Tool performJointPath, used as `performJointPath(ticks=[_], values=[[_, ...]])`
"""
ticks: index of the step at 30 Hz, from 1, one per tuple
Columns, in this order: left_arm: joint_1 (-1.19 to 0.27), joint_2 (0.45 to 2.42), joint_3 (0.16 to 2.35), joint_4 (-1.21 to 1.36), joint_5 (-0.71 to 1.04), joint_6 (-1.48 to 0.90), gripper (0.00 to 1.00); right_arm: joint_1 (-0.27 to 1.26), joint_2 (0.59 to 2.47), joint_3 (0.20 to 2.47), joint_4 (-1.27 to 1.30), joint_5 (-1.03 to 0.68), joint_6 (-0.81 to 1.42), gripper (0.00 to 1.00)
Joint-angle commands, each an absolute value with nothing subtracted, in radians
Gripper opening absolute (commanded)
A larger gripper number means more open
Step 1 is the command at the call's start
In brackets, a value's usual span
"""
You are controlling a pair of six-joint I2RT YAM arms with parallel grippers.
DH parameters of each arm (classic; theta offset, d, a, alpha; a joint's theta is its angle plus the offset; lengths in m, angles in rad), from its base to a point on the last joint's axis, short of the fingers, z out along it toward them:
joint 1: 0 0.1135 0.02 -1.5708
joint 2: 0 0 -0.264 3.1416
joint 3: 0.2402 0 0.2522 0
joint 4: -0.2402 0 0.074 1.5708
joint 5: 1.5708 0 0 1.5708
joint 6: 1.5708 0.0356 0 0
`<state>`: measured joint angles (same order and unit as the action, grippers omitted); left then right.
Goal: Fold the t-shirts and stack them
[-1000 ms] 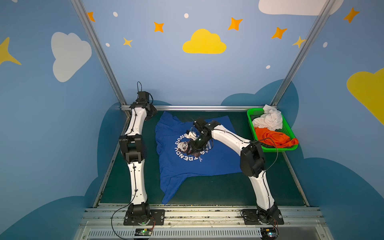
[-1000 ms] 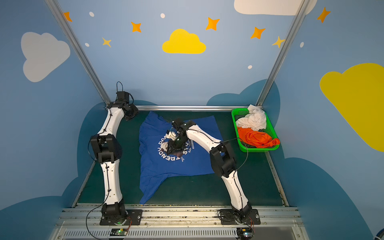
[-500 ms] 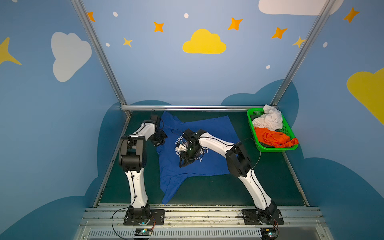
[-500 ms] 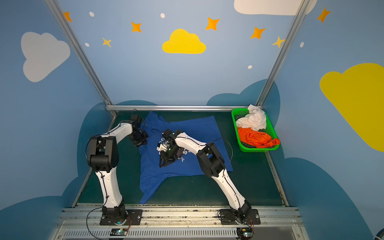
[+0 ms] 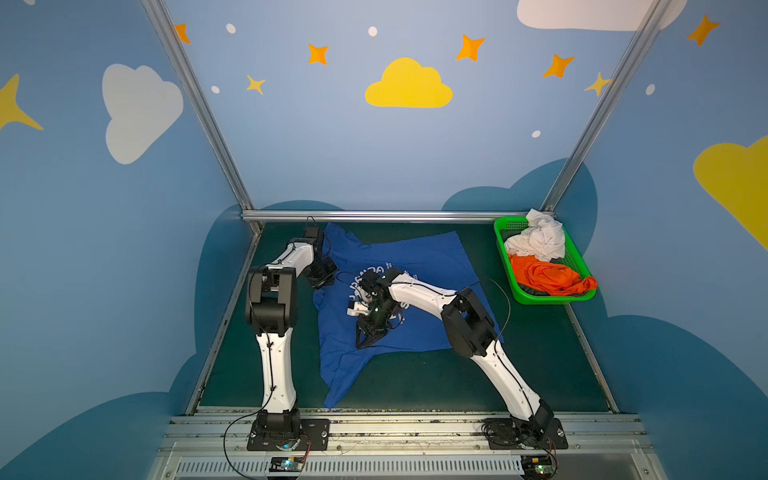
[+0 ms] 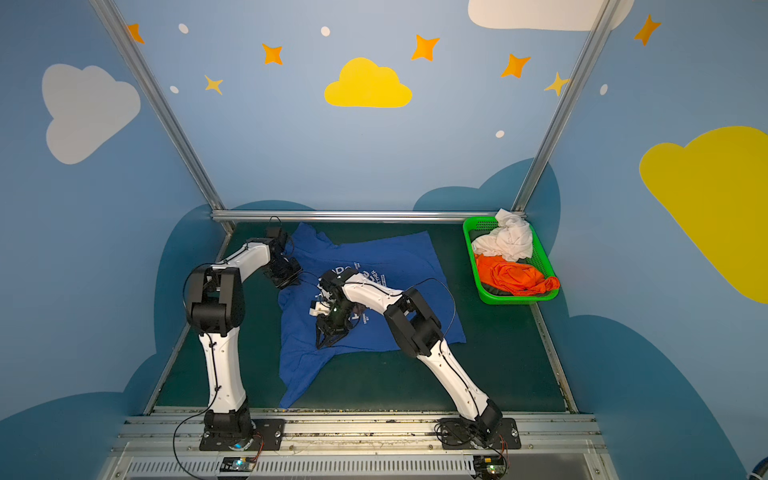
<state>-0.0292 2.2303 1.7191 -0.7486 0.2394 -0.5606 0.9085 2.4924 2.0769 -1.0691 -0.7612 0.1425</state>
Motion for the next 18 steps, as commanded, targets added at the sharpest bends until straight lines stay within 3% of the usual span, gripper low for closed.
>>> performJointPath(ticks=[1, 18], values=[[-0.031, 2.336, 1.761, -0.813, 0.168, -0.535, 0.05, 0.925, 2.459, 2.048, -1.091, -0.786, 0.107, 0.43], [-0.022, 2.725, 2.447, -1.265, 0.205, -0.487, 0.05, 0.987, 2.237, 1.731, -0.934, -0.879, 0.108, 0.42]])
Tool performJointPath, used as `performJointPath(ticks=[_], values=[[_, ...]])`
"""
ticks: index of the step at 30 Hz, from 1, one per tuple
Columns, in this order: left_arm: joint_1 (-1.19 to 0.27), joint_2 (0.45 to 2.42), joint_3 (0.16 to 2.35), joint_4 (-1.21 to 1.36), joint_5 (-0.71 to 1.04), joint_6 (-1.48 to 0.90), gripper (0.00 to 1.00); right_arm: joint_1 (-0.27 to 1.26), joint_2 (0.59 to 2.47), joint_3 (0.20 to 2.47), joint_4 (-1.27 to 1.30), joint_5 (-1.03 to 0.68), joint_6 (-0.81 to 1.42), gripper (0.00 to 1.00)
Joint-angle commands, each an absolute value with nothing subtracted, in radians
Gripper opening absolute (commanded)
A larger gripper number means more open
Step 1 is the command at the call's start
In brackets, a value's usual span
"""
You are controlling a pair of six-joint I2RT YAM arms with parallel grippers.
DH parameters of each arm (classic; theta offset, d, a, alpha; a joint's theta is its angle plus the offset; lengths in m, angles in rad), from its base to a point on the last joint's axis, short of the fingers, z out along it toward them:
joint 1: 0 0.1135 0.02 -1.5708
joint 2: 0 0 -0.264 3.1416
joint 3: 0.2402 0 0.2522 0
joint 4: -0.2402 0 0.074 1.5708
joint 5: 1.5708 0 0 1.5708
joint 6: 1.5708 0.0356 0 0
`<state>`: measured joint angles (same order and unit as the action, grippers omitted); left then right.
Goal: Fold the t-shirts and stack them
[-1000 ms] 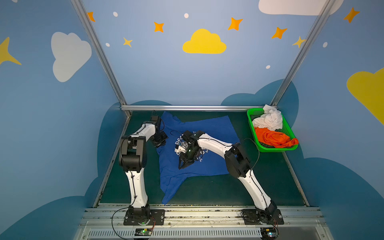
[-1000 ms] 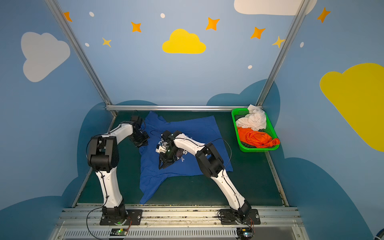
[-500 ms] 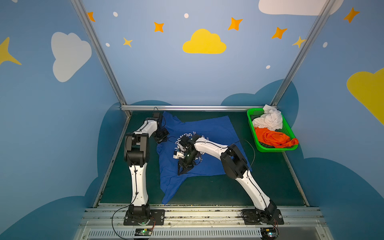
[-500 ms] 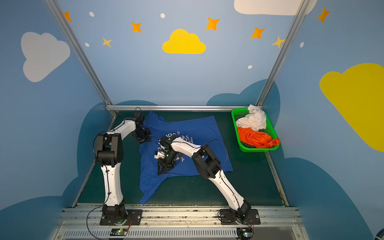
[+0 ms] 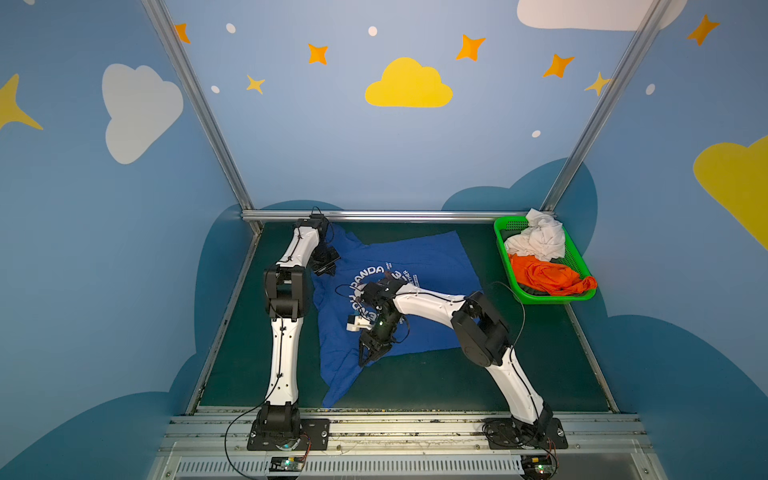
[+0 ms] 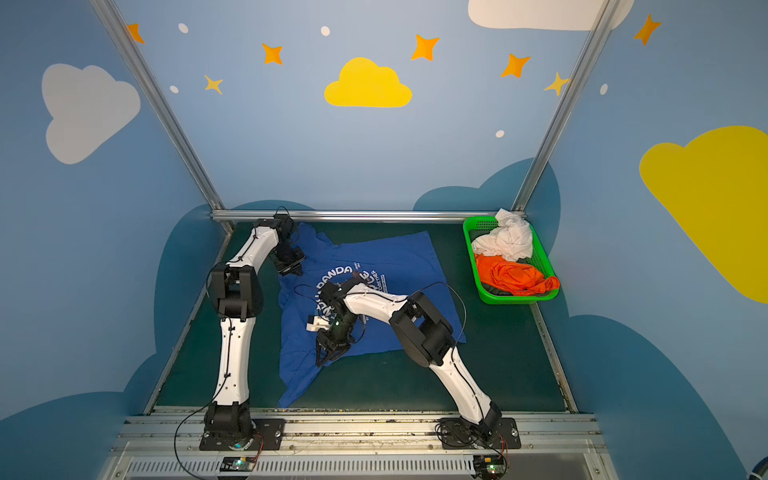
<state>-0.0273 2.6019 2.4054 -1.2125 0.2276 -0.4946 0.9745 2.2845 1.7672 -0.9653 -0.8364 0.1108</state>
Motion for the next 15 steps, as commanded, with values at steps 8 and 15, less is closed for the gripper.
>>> performJointPath(ticks=[8, 15], values=[[-0.002, 2.818, 2.546, -1.278, 0.268, -0.513, 0.05, 0.992, 2.185, 1.58, -0.891, -0.878, 0.122, 0.42], [0.01, 2.822, 2.548, -1.252, 0.271, -0.535, 0.05, 0.974, 2.116, 1.488, -0.876, -0.841, 0.135, 0.42]])
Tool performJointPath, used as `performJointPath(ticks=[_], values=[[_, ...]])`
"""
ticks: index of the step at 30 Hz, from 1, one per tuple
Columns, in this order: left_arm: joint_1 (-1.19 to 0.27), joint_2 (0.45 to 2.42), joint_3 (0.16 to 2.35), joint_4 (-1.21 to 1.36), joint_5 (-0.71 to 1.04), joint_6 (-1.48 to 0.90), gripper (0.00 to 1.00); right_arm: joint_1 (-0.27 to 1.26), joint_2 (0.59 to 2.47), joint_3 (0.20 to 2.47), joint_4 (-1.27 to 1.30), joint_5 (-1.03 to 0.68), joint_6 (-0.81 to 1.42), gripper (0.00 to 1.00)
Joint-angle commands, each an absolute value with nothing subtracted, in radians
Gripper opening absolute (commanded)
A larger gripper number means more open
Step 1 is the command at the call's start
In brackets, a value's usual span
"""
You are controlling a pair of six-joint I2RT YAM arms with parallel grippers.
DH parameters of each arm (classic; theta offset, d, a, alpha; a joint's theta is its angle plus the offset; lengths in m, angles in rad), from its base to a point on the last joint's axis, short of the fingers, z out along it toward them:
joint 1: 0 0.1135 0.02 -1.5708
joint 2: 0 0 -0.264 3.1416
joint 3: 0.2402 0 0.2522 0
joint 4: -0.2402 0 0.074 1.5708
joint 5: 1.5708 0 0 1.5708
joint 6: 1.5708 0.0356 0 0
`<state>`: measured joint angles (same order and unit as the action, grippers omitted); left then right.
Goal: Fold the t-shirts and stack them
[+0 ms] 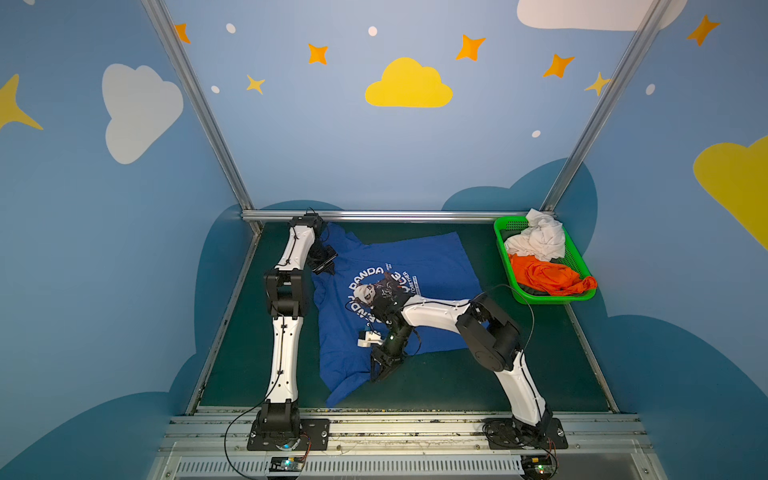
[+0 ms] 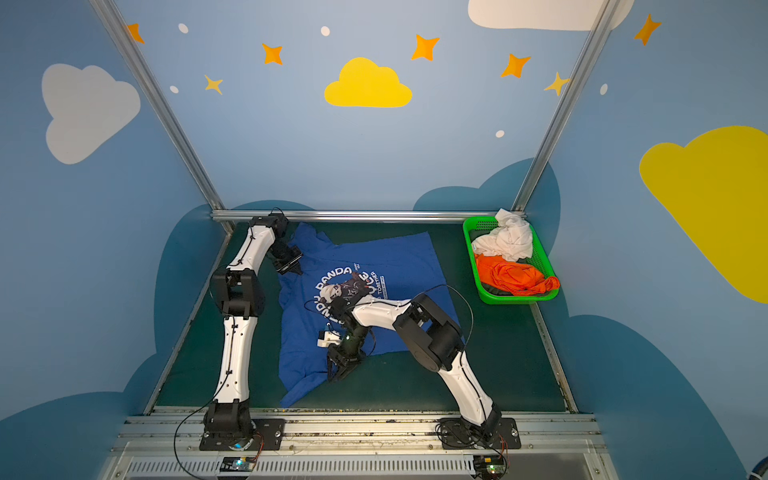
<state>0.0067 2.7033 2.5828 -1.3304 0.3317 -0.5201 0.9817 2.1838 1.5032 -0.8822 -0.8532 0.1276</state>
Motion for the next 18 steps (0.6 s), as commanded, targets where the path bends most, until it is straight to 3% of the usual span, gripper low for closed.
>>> performJointPath(ticks=[1, 11, 17, 18], values=[[0.012, 2.825, 2.551, -1.247, 0.275, -0.538, 0.05, 0.972, 2.105, 1.477, -0.877, -0.836, 0.135, 0.42], [0.018, 2.849, 2.639, -1.207, 0.342, -0.565, 0.05, 0.957, 1.987, 1.423, -0.919, -0.755, 0.135, 0.43], [0.003, 2.673, 2.603, -1.141, 0.387, -0.538, 0.37, 0.874, 1.996, 1.492, -0.92, -0.719, 0.149, 0.41], [0.0, 2.629, 2.59, -1.134, 0.384, -0.532, 0.48, 0.857, 2.0, 1.51, -0.92, -0.711, 0.149, 0.41]])
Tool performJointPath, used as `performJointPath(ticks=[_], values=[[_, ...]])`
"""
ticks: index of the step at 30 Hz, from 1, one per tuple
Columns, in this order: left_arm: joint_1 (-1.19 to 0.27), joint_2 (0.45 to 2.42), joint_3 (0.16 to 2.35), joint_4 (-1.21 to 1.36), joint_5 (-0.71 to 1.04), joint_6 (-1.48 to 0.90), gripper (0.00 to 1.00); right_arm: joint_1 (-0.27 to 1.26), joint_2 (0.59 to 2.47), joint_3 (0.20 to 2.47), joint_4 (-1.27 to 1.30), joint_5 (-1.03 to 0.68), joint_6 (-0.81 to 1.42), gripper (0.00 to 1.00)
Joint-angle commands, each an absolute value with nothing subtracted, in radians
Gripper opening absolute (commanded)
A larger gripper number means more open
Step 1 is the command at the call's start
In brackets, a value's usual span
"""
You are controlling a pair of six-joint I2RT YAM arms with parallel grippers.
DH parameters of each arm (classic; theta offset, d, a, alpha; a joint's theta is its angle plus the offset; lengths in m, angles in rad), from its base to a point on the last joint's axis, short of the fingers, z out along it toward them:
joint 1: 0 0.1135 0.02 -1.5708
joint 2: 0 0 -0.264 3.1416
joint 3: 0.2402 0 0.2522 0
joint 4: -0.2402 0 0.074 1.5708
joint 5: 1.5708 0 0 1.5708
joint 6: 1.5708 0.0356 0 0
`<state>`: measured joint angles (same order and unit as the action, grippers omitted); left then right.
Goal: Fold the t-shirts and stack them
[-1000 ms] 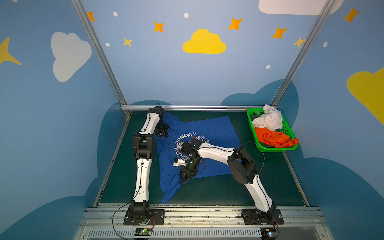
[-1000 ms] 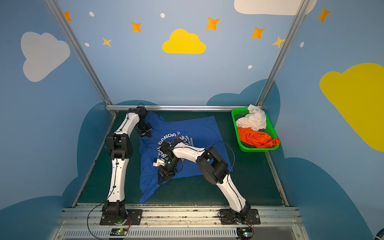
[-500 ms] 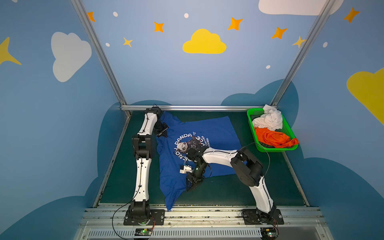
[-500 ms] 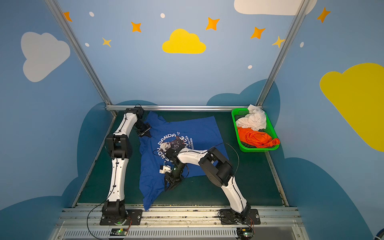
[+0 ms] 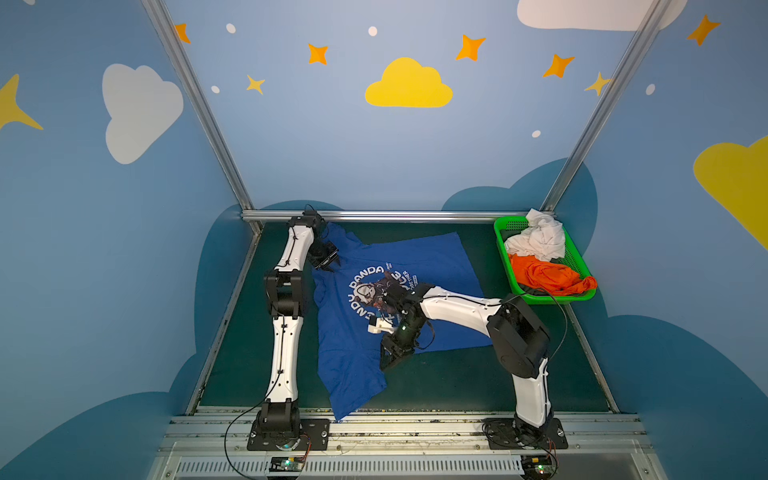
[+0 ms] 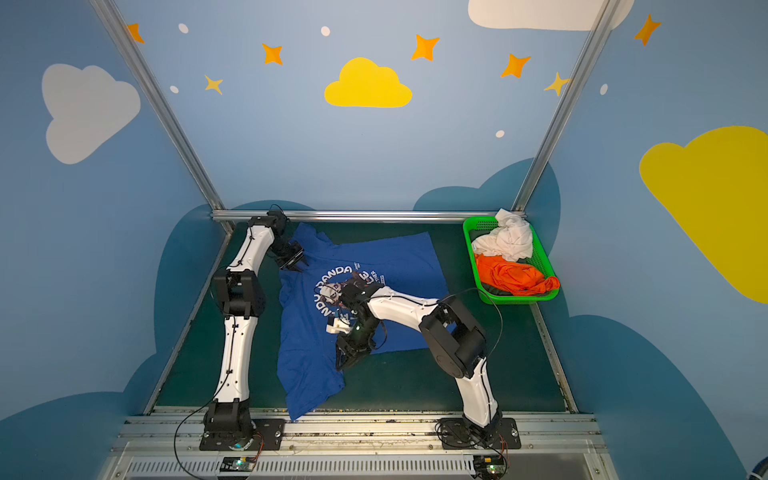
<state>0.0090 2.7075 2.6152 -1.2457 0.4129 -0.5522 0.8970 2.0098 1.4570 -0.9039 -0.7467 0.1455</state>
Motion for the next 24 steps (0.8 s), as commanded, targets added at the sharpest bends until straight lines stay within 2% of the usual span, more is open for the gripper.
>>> performJointPath(ticks=[1, 6, 7, 9, 11, 12, 14, 16, 19, 21, 22, 24], values=[[-0.003, 2.584, 2.574, -1.123, 0.381, -0.525, 0.56, 0.841, 2.005, 1.531, -0.922, -0.704, 0.147, 0.41], [-0.009, 2.369, 2.462, -1.114, 0.345, -0.491, 0.75, 0.751, 2.043, 1.628, -0.923, -0.665, 0.133, 0.41], [-0.009, 2.325, 2.425, -1.115, 0.332, -0.481, 0.82, 0.729, 2.055, 1.649, -0.919, -0.661, 0.138, 0.41], [-0.011, 2.236, 2.328, -1.116, 0.301, -0.464, 0.87, 0.691, 2.077, 1.682, -0.909, -0.655, 0.145, 0.41], [-0.013, 2.111, 2.157, -1.082, 0.246, -0.465, 0.85, 0.662, 2.093, 1.711, -0.91, -0.643, 0.149, 0.4], [-0.014, 2.037, 2.033, -1.039, 0.22, -0.472, 0.81, 0.649, 2.099, 1.72, -0.908, -0.638, 0.15, 0.4], [-0.015, 1.907, 1.81, -0.959, 0.152, -0.506, 0.69, 0.63, 2.099, 1.723, -0.903, -0.631, 0.148, 0.4], [-0.012, 1.793, 1.605, -0.918, 0.096, -0.551, 0.52, 0.612, 2.093, 1.717, -0.899, -0.629, 0.141, 0.41], [-0.012, 1.668, 1.372, -0.873, 0.066, -0.616, 0.32, 0.587, 2.087, 1.702, -0.897, -0.62, 0.132, 0.41], [-0.017, 1.605, 1.248, -0.847, 0.057, -0.659, 0.31, 0.574, 2.083, 1.689, -0.893, -0.616, 0.13, 0.41], [-0.022, 1.579, 1.189, -0.833, 0.048, -0.684, 0.35, 0.566, 2.081, 1.68, -0.889, -0.613, 0.132, 0.41], [-0.03, 1.55, 1.098, -0.81, 0.043, -0.714, 0.49, 0.557, 2.073, 1.66, -0.872, -0.616, 0.137, 0.41]])
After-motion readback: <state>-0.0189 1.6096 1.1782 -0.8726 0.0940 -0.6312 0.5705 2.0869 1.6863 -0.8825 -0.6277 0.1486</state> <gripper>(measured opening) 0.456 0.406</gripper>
